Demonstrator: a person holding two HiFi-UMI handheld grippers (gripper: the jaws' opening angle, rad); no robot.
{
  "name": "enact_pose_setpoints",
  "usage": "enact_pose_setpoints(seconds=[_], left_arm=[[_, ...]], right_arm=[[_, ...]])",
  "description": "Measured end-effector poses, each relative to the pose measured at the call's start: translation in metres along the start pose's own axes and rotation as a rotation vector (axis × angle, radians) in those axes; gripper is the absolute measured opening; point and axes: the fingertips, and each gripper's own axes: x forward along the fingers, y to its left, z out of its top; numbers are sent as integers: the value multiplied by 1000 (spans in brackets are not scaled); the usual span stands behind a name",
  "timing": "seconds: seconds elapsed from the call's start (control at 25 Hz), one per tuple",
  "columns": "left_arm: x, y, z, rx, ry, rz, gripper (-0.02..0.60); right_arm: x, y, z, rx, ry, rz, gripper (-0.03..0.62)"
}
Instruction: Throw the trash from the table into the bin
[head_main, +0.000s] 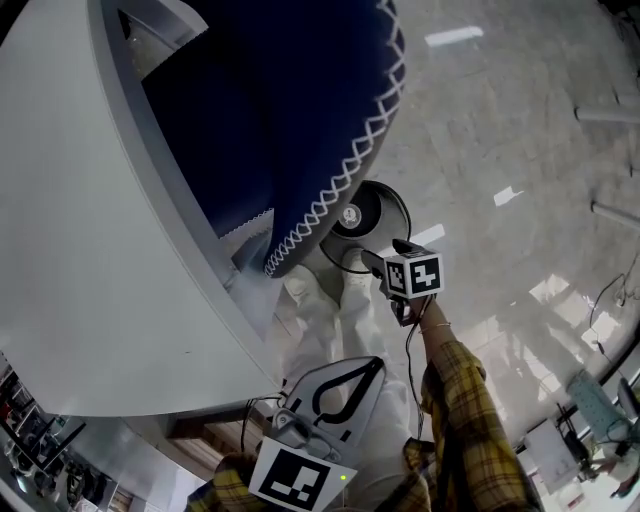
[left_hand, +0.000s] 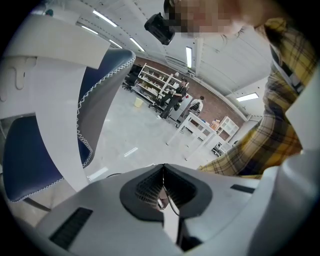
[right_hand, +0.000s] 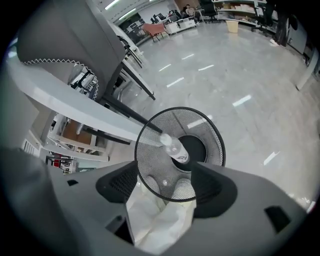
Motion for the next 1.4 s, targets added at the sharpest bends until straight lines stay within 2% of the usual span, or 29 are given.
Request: enact_pose_setpoints(seconds=[0.16, 0.48, 0.68, 0.88, 1.04, 1.24, 1.4], left_arm=[[-6, -4, 18, 6, -33, 13, 9], [-27, -24, 81, 26, -153, 52, 9], [-34, -42, 121, 41, -185, 49, 9], [-45, -65, 164, 76, -195, 51, 9], [-68, -85, 195, 107, -224, 65, 9], [-104, -107, 233, 155, -285, 107, 9], [-141, -117, 252, 148, -345, 153, 9]], right_arm=[[-21, 11, 6, 12, -12, 13, 311], [-82, 42, 28, -4, -71, 28, 310], [-131, 68, 49, -28, -119, 56, 299], [-193, 94, 75, -78, -186, 79, 179], [-242, 118, 78, -115, -217, 74, 41], [-307, 149, 90, -188, -309, 81, 3], [-357, 185, 98, -245, -367, 129, 0]])
